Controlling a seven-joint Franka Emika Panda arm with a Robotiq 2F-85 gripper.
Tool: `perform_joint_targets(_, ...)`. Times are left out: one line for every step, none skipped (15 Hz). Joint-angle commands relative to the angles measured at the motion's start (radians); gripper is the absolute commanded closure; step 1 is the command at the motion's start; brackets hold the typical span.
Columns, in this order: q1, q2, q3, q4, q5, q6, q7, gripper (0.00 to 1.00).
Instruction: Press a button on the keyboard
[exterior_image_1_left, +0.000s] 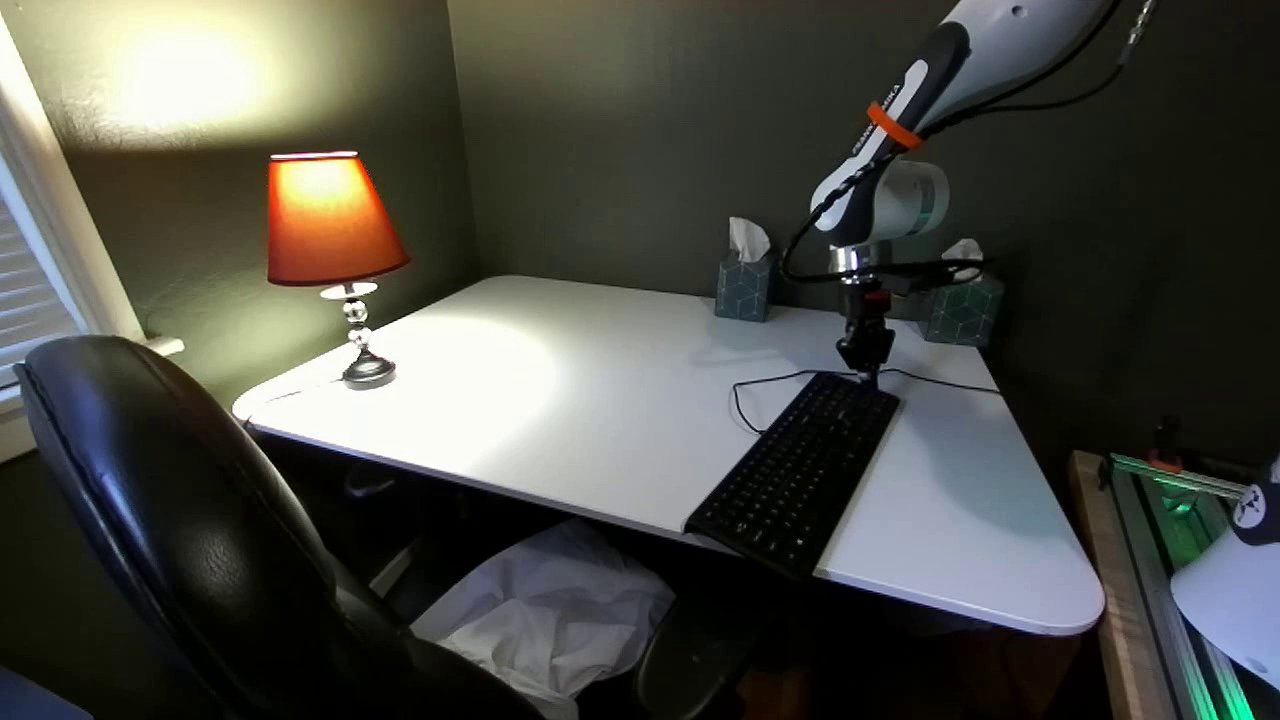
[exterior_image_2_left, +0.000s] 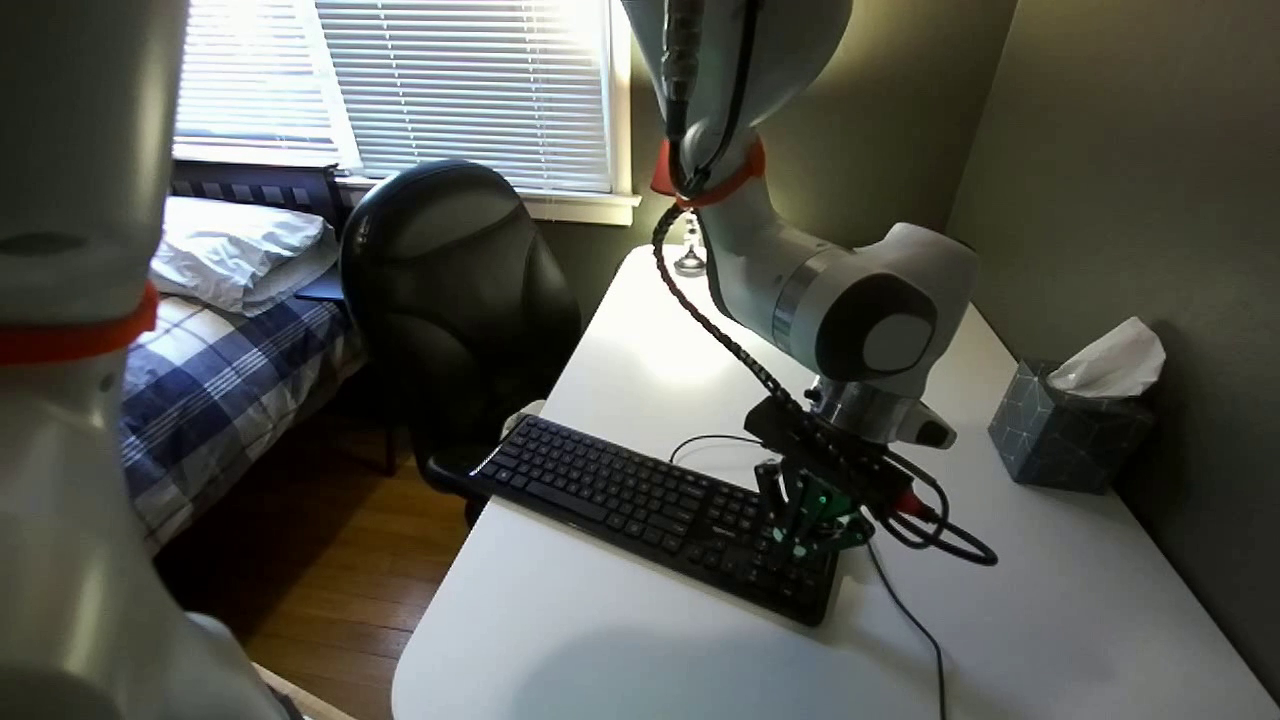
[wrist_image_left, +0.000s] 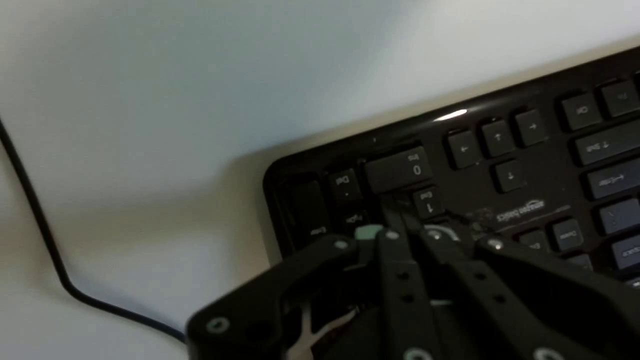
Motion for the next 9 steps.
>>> perform_joint_targets(-0.014, -0.05, 0.005, -0.04, 0.012, -0.007, -0.036, 1.0)
perform_joint_targets(-0.015, -0.058, 0.005, -0.045, 0.013, -0.004, -0.04, 1.0)
perform_joint_targets(-0.014, -0.067, 0.004, -0.052, 0.011, 0.0, -0.042, 1.0)
perform_joint_targets(-0.014, -0.076, 0.003, -0.058, 0.013, 0.003, -0.044, 0.74)
perform_joint_targets(-0.013, -0.085, 0.002, -0.065, 0.013, 0.003, -0.046, 0.73)
perform_joint_targets(-0.013, -0.094, 0.001, -0.072, 0.014, 0.007, -0.048, 0.66)
perform_joint_targets(-0.012, -0.102, 0.001, -0.077, 0.014, 0.008, -0.052, 0.6)
perform_joint_targets(-0.011, -0.112, 0.0, -0.084, 0.016, 0.013, -0.054, 0.53)
perform_joint_targets(-0.01, -0.122, -0.001, -0.091, 0.015, 0.015, -0.057, 0.45)
